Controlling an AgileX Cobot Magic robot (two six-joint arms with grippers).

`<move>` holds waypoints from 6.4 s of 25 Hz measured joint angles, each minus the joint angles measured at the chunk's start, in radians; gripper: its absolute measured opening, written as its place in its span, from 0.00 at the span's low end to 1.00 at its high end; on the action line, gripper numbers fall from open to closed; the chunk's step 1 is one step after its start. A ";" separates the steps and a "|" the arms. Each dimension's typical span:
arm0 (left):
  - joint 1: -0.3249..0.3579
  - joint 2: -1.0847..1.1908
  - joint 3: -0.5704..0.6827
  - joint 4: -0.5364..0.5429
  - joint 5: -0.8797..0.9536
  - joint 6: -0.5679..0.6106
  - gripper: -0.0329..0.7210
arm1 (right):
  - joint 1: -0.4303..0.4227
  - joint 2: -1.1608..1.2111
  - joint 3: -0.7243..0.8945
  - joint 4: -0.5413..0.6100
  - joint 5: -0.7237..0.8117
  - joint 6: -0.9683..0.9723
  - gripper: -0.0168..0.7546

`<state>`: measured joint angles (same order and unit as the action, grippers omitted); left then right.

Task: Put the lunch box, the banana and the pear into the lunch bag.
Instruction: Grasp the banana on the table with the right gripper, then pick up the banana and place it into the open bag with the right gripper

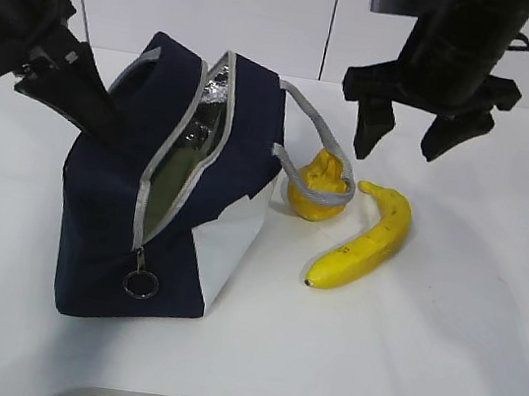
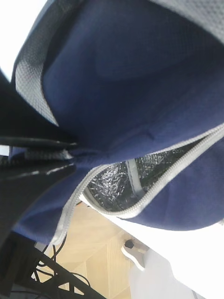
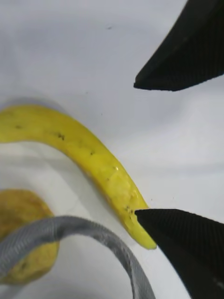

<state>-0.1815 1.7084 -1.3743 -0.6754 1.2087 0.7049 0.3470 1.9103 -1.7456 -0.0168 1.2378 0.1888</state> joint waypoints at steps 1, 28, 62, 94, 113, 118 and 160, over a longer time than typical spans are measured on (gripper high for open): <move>0.000 0.000 0.000 0.000 0.000 0.000 0.07 | 0.000 -0.002 0.023 -0.014 0.000 0.020 0.78; 0.000 0.000 0.000 -0.011 0.000 0.000 0.07 | 0.000 0.048 0.120 -0.173 -0.012 0.653 0.78; 0.000 0.000 0.000 -0.011 0.000 0.000 0.07 | 0.000 0.209 0.120 -0.097 -0.109 0.734 0.74; 0.000 0.000 0.000 -0.011 0.000 0.000 0.07 | 0.000 0.209 0.120 -0.117 -0.106 0.674 0.37; 0.000 0.000 0.000 -0.011 0.000 0.000 0.07 | 0.000 0.122 0.094 -0.280 -0.023 0.455 0.37; 0.000 0.000 0.000 -0.011 0.000 0.000 0.07 | 0.000 0.035 0.086 -0.280 -0.017 0.381 0.37; 0.000 0.000 0.000 -0.086 -0.071 -0.182 0.07 | 0.000 0.254 -0.219 0.869 -0.190 -0.314 0.37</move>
<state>-0.1815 1.7084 -1.3743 -0.7614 1.1373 0.5232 0.3470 2.1642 -1.9646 0.8521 1.0481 -0.1247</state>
